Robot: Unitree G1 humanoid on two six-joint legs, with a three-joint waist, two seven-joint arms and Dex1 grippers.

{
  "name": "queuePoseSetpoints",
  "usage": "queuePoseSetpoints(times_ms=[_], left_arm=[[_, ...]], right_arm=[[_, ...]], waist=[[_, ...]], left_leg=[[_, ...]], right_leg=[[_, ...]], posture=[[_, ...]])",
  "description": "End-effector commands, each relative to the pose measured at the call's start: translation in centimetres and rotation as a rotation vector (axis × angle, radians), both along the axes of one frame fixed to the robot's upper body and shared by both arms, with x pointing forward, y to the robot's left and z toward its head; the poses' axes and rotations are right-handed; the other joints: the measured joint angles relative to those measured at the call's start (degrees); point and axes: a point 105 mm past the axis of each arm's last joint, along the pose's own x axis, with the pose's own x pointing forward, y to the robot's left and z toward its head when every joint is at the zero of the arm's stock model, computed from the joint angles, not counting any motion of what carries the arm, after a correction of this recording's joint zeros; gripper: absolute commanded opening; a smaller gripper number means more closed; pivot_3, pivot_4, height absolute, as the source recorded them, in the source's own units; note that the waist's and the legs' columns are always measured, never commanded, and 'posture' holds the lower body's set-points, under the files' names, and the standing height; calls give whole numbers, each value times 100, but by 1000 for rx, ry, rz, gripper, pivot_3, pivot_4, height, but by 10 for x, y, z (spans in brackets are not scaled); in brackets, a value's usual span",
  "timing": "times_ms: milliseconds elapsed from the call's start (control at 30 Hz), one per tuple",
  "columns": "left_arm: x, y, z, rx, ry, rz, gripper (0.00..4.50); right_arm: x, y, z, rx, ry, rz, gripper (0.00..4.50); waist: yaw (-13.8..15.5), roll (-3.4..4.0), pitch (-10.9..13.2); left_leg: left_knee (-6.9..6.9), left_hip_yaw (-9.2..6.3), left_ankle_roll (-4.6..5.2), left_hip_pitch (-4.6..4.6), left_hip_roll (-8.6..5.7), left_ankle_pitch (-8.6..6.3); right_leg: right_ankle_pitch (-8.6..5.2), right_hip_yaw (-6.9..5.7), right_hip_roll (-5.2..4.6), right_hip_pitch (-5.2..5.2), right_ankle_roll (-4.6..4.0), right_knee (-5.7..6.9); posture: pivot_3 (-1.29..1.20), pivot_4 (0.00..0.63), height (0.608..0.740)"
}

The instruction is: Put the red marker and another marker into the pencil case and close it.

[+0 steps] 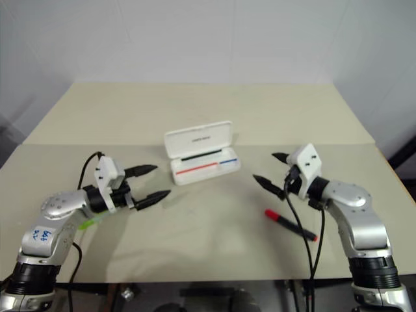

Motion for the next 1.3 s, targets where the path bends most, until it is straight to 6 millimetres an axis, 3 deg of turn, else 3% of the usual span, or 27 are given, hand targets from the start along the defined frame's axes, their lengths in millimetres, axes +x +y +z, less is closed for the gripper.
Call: queuePoseSetpoints(times_ms=[33,267,633,733,867,1200,1300], left_arm=[[3,-1,14,4,-58,-3,4467],[7,-6,1,2,-48,-12,4467],[10,-2,6,62,-45,-53,4467],[16,-8,11,56,-38,-68,3820],[23,-12,10,93,-15,-80,2515],[56,-30,1,229,89,-123,2515],[67,-39,7,287,76,-132,2515]], right_arm=[[2,9,21,5,-73,37,4482],[-4,12,14,-2,-51,70,4482],[-3,40,22,29,-47,168,4482],[-2,42,22,43,-49,182,4500],[-2,49,21,59,-52,197,4500],[-6,67,25,89,-54,251,4500],[-9,69,27,85,-56,264,4500]], waist=[[-4,0,0],[27,0,0],[2,0,0],[5,0,0],[16,0,0],[25,0,0],[25,-1,0]], left_leg=[[1,0,0,0,0,0],[2,-3,0,-5,-4,5],[2,-3,-8,-5,-3,12],[2,-2,-2,-6,-13,16],[3,-2,-3,-6,-17,18],[5,-4,-13,-9,-39,25],[6,-3,-14,-11,-40,25]], right_leg=[[0,0,0,0,0,1],[1,-4,-3,1,1,-3],[5,-2,-1,0,8,-2],[5,-1,-6,0,8,2],[6,-1,-10,0,10,0],[6,-4,-8,-1,10,5],[7,-4,-6,-2,11,25]], posture=[[0,150,740],[0,150,740],[0,150,740],[0,150,740],[0,150,740],[0,150,740],[0,150,740]])
